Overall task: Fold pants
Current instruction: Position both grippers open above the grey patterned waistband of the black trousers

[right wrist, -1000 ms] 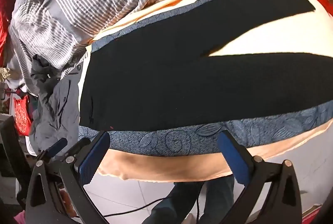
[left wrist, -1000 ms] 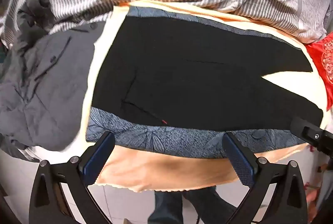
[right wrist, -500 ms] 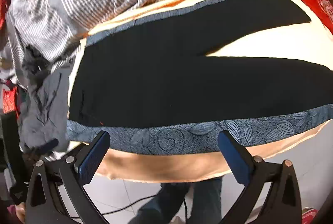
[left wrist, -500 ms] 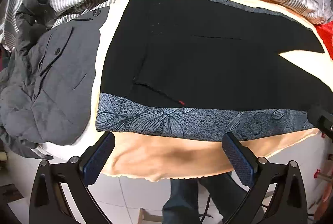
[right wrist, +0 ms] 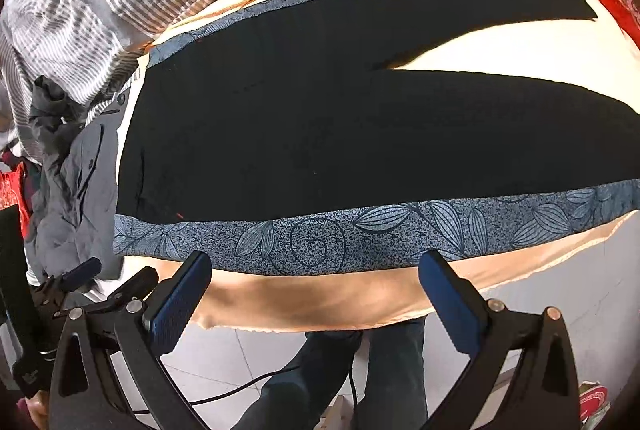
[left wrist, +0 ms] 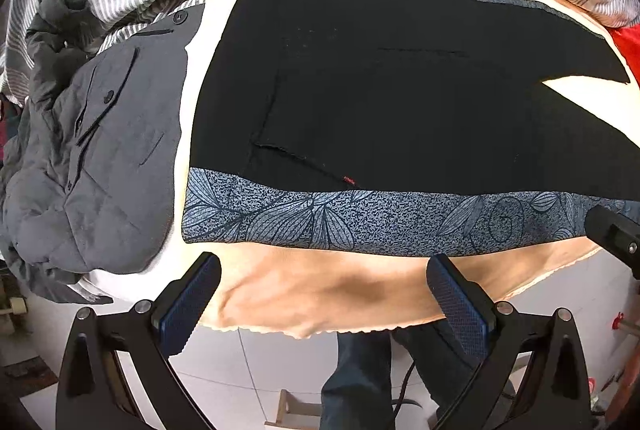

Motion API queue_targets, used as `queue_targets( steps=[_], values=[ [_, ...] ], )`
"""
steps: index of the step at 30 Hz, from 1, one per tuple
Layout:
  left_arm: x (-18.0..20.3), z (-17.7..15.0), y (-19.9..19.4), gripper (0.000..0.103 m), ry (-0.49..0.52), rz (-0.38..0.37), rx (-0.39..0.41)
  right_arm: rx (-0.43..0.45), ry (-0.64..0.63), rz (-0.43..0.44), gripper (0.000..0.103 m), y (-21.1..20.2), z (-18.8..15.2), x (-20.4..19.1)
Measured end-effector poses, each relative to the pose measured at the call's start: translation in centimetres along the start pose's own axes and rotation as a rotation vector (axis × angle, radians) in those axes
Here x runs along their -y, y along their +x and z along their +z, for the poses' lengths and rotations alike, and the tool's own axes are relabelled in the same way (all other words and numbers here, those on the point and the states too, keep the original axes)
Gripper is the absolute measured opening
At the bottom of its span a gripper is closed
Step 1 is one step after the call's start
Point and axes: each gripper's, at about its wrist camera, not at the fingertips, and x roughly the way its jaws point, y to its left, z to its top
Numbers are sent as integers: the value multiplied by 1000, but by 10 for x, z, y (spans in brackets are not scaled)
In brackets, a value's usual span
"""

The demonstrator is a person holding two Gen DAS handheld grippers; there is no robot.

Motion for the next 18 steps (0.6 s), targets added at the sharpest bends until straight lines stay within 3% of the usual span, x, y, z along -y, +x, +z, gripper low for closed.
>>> queue_targets(
  steps=[18],
  values=[
    [0, -1, 1, 103, 7, -1, -1, -17, 7, -11, 103, 5, -3, 1]
  ],
)
